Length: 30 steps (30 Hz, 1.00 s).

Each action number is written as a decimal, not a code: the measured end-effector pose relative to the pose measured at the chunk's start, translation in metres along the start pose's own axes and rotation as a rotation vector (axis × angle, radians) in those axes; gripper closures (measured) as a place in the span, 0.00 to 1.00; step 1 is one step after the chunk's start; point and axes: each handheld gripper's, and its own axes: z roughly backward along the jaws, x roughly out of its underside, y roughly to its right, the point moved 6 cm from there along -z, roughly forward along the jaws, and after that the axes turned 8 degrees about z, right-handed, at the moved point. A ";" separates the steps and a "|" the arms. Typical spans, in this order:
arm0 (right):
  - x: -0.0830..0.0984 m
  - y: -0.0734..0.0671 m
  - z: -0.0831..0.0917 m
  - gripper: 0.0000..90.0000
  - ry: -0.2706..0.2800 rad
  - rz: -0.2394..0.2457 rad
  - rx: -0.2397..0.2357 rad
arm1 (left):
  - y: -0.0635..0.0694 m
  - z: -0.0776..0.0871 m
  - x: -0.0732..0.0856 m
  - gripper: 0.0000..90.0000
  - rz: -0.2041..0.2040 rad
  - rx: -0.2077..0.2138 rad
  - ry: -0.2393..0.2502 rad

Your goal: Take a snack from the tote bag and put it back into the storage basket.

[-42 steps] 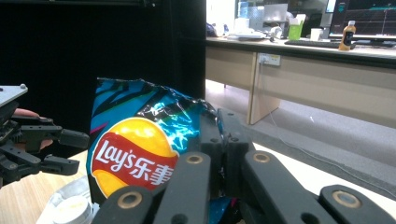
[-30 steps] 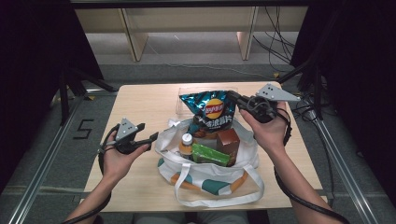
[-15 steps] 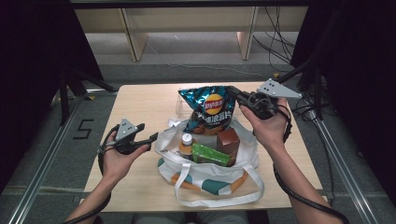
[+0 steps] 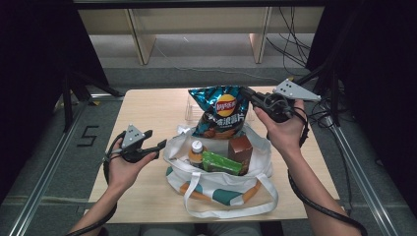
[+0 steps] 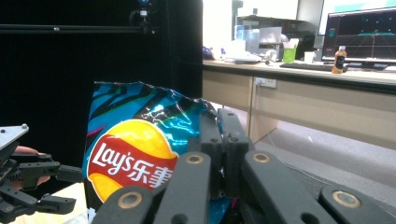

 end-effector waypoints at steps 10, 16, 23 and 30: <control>-0.006 0.001 -0.003 1.00 0.016 0.015 -0.001 | 0.000 -0.001 0.000 0.39 -0.003 0.008 0.007; -0.007 0.003 -0.004 1.00 0.014 0.024 -0.001 | -0.001 0.000 0.000 0.39 0.002 -0.001 -0.001; -0.011 0.003 -0.005 1.00 0.013 0.027 0.001 | 0.000 0.000 0.000 0.39 -0.006 -0.002 -0.002; -0.014 0.004 -0.006 1.00 0.018 0.032 -0.001 | 0.000 0.000 0.000 0.39 -0.001 0.000 0.002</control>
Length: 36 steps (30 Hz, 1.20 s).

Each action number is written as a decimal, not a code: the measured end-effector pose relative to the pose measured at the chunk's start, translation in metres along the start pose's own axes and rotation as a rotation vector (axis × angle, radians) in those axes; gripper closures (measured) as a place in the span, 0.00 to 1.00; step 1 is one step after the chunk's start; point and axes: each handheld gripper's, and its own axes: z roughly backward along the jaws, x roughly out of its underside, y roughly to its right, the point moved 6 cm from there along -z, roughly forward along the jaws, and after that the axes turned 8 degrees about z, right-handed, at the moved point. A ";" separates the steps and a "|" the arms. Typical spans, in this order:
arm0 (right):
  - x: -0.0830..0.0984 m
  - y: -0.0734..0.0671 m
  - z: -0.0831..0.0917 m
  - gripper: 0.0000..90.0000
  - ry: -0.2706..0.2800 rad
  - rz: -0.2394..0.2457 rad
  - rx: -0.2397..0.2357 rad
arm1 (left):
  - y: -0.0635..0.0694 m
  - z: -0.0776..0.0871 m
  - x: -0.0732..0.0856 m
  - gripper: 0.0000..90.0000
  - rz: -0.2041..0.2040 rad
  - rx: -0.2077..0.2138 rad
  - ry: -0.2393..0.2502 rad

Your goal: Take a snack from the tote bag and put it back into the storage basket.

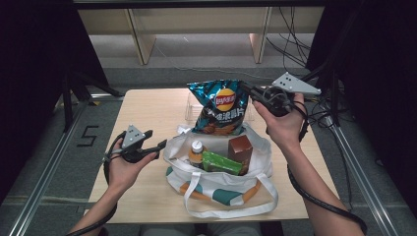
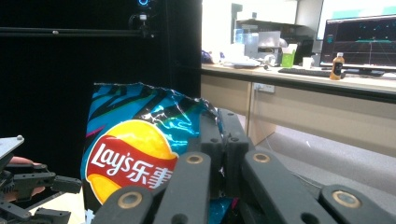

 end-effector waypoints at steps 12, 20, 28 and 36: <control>-0.006 0.001 -0.003 1.00 0.001 0.002 0.010 | 0.001 0.000 0.000 0.39 0.002 0.001 -0.001; -0.011 0.003 -0.004 1.00 0.016 0.006 0.006 | 0.000 0.000 0.000 0.39 0.003 -0.001 0.000; -0.016 0.005 -0.006 1.00 0.016 0.016 0.022 | 0.000 0.000 0.000 0.39 0.004 0.000 0.002; -0.013 0.008 -0.009 1.00 0.012 0.012 0.023 | 0.000 0.000 -0.001 0.39 -0.001 0.007 0.008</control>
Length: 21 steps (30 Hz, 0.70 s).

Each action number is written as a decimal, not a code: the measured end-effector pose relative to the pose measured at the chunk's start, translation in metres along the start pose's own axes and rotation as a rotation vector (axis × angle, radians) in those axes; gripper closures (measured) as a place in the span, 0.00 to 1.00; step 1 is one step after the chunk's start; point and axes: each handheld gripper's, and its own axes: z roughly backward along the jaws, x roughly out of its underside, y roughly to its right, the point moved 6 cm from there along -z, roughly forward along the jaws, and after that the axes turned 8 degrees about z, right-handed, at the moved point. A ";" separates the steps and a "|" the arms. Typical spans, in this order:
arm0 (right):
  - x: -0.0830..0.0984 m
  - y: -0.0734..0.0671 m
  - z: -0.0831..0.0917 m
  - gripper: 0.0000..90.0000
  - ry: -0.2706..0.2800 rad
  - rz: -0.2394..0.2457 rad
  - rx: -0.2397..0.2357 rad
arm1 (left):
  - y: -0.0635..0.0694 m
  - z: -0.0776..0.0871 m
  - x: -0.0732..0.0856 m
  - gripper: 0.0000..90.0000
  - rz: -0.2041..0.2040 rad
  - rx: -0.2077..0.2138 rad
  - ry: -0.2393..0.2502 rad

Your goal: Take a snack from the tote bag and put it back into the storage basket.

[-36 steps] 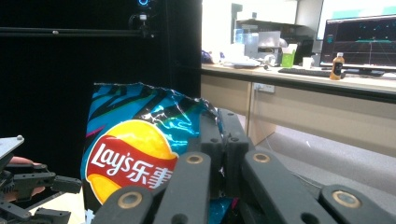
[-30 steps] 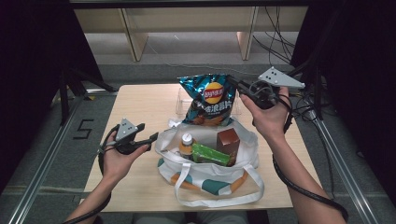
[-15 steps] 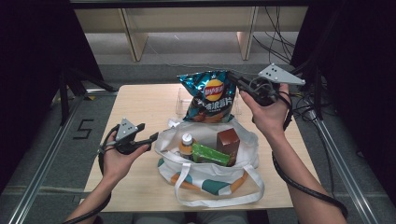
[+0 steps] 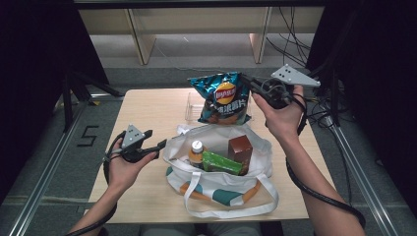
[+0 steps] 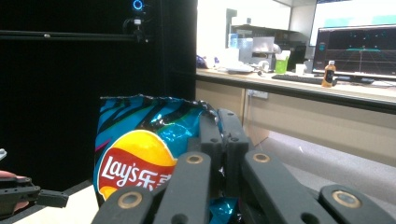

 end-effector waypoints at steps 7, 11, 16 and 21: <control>0.002 0.005 -0.002 1.00 -0.003 -0.006 0.018 | 0.000 0.000 0.000 0.39 -0.003 -0.006 -0.001; 0.002 0.008 -0.004 1.00 -0.009 -0.001 0.024 | 0.000 0.000 0.000 0.39 -0.001 -0.005 0.000; 0.001 0.009 -0.006 1.00 -0.007 -0.007 0.026 | 0.000 0.001 0.001 0.39 0.008 -0.012 -0.005; 0.005 0.010 -0.009 1.00 -0.021 -0.021 0.028 | 0.000 0.000 0.000 0.39 0.001 -0.002 0.004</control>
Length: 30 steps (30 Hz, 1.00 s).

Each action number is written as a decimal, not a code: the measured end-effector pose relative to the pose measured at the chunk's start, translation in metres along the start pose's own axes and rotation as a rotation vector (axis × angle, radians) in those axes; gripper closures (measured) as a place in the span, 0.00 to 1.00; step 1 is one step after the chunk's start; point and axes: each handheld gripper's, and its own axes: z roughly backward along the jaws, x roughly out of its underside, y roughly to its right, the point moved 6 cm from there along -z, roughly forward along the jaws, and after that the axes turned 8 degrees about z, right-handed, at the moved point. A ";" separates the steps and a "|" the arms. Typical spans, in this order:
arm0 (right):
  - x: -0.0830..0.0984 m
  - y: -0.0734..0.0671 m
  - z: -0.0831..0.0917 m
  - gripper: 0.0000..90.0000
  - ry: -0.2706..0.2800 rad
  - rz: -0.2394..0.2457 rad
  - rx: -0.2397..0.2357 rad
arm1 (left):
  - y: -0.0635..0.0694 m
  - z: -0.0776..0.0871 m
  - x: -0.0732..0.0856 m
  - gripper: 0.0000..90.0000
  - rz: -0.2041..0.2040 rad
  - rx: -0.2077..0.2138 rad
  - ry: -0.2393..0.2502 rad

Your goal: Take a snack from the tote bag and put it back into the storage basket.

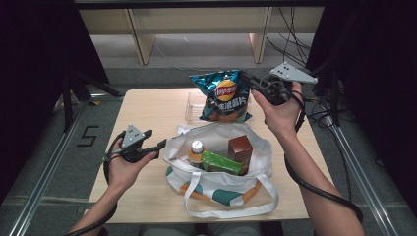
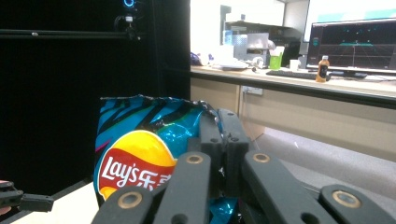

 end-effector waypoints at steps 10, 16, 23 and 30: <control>0.003 0.006 -0.005 1.00 -0.009 -0.002 0.018 | 0.000 0.001 0.000 0.39 0.008 -0.008 -0.006; 0.004 0.009 -0.008 1.00 -0.017 -0.005 0.014 | 0.000 0.001 0.000 0.39 0.008 -0.008 -0.004; 0.008 0.012 -0.013 1.00 -0.027 -0.010 0.025 | 0.000 0.001 0.000 0.39 0.008 -0.008 -0.004; 0.011 0.015 -0.016 1.00 -0.040 -0.027 0.033 | 0.000 0.001 0.000 0.39 0.009 -0.007 -0.004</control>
